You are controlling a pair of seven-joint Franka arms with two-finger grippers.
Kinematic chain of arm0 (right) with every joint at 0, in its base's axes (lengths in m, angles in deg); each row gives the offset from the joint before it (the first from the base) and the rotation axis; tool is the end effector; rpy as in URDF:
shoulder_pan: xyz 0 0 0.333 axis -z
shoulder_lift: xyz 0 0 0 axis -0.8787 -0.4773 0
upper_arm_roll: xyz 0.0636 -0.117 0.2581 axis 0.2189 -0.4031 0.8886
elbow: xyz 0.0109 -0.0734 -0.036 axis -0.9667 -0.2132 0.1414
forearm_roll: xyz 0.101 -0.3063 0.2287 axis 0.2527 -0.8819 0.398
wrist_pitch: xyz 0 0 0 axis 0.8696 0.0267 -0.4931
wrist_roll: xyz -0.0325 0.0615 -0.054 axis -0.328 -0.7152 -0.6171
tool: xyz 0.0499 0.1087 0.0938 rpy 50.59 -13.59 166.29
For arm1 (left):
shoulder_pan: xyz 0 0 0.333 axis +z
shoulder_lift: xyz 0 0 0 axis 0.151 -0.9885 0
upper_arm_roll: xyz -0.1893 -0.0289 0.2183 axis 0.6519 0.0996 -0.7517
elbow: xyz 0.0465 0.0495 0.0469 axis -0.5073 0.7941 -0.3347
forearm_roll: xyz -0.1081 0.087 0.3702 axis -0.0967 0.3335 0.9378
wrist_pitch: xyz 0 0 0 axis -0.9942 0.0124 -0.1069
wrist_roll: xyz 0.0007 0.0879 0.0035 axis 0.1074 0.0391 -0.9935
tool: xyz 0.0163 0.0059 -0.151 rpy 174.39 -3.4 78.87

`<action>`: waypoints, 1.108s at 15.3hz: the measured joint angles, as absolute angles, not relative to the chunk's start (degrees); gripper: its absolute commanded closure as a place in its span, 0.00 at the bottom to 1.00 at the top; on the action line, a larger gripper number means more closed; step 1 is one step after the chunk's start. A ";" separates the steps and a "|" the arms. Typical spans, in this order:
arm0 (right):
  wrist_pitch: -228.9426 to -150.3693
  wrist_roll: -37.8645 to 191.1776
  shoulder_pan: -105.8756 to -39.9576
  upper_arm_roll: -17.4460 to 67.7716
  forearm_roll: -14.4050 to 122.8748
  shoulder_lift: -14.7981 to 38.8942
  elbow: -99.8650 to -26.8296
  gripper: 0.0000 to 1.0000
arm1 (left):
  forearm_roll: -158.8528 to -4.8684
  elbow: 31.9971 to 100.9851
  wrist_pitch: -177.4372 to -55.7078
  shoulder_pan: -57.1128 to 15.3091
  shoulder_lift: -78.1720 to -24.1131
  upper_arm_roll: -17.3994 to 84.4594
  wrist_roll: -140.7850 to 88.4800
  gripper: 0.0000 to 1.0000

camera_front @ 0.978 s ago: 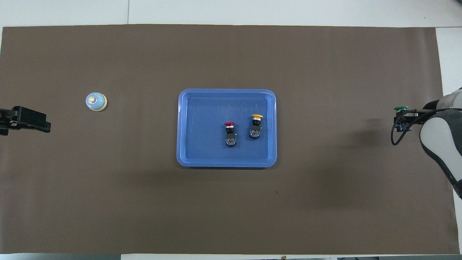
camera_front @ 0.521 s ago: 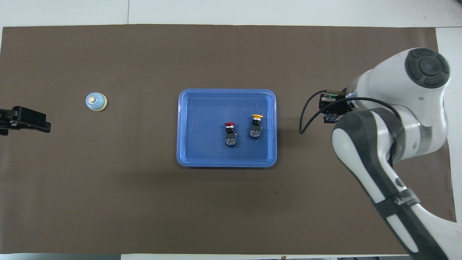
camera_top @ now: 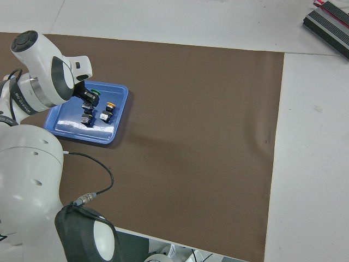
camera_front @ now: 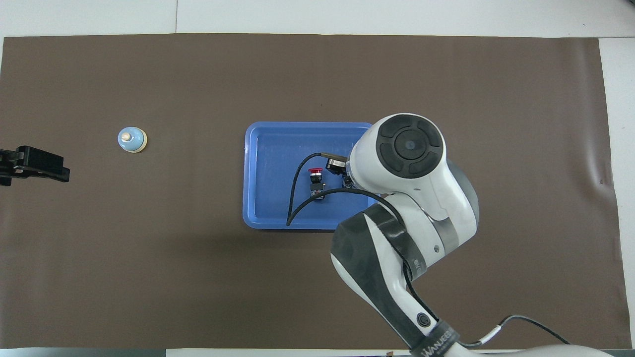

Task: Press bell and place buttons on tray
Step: 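Carry the green button into the blue tray and release it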

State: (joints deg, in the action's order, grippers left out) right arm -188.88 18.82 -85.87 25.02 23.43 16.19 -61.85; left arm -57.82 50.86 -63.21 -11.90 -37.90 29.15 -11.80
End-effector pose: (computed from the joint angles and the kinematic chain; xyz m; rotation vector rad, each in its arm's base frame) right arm 0.5319 0.3218 0.3806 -3.0468 0.4933 -0.0502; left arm 0.5255 -0.0200 0.5494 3.1185 -0.0225 -0.1447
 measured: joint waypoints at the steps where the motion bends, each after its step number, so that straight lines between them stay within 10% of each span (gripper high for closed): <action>1: -188.69 16.92 -87.16 24.98 23.43 14.66 -60.13 1.00 | -57.82 50.86 -63.21 -11.90 -37.90 29.15 -11.80 0.00; 9: -193.82 8.97 -94.78 24.78 22.82 -2.70 -47.44 1.00 | -57.82 50.86 -63.21 -11.90 -37.90 29.15 -11.80 0.00; 17: -201.00 8.95 -97.15 24.77 21.75 -4.83 -52.48 1.00 | -57.82 50.86 -63.21 -11.90 -37.90 29.15 -11.80 0.00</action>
